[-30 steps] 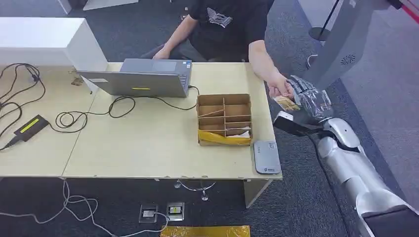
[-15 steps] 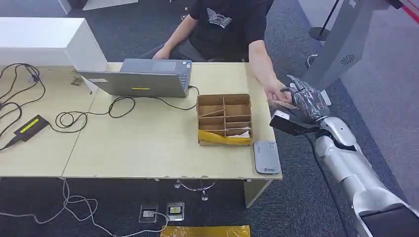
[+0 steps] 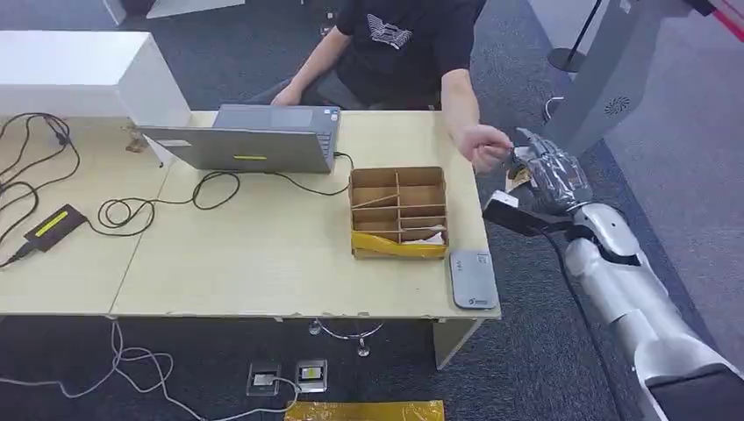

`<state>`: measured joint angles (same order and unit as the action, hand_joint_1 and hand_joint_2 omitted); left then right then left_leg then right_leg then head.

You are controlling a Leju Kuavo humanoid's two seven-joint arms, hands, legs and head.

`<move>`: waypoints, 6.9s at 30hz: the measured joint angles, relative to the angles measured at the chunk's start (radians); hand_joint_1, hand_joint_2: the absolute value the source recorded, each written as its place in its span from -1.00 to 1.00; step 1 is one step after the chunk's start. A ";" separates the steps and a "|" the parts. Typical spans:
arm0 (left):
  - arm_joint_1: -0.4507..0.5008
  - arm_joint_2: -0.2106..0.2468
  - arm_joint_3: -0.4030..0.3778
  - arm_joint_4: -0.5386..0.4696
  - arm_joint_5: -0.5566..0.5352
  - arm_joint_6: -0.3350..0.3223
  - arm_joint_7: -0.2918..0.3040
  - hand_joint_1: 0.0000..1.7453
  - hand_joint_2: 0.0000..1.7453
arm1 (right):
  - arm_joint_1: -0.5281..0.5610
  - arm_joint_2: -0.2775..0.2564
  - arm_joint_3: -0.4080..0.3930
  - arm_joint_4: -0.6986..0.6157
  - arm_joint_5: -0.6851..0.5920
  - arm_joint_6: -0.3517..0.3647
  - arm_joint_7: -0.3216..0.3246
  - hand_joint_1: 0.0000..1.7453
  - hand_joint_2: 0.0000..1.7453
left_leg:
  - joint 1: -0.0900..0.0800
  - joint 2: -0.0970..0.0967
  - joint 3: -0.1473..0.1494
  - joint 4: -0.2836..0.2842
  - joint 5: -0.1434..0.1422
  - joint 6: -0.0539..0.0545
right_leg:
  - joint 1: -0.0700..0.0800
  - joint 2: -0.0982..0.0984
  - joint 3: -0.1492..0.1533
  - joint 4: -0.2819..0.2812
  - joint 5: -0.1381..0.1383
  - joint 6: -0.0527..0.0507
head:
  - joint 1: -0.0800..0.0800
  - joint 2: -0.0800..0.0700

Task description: Pass the card to the sensor for recognition and then transmit it.

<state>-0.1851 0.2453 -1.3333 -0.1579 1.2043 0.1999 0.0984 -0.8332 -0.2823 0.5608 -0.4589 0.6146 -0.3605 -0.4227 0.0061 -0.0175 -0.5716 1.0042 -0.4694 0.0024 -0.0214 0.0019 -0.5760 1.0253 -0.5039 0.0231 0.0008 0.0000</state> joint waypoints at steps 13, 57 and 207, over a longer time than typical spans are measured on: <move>0.001 0.003 -0.018 0.000 0.003 0.003 -0.003 -1.00 -1.00 | 0.022 -0.030 0.007 -0.049 0.028 -0.008 0.014 1.00 1.00 | 0.000 0.001 0.000 0.000 0.000 0.000 | 0.000 0.000 0.000 0.000 0.000 0.000 | 0.000 0.000; 0.000 0.012 -0.020 0.000 0.011 0.032 0.000 -1.00 -1.00 | 0.524 -0.231 0.082 -0.703 -0.109 0.109 0.280 1.00 1.00 | 0.001 0.001 0.000 0.000 -0.002 -0.002 | 0.001 0.000 0.000 -0.001 -0.001 -0.001 | 0.000 0.000; 0.000 -0.012 -0.055 0.000 0.021 -0.071 0.008 -1.00 -1.00 | 0.332 0.131 -0.082 -0.613 0.318 0.270 0.307 -1.00 1.00 | 0.002 0.002 0.000 0.000 -0.002 -0.003 | 0.003 0.000 -0.001 0.000 -0.001 -0.002 | 0.000 0.000</move>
<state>-0.1853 0.2331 -1.3882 -0.1579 1.2253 0.1293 0.1064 -0.5014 -0.1514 0.4784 -1.0724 0.9327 -0.0908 -0.1152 0.0086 -0.0159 -0.5713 1.0039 -0.4709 -0.0001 -0.0187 0.0022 -0.5765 1.0250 -0.5051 0.0214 0.0011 0.0000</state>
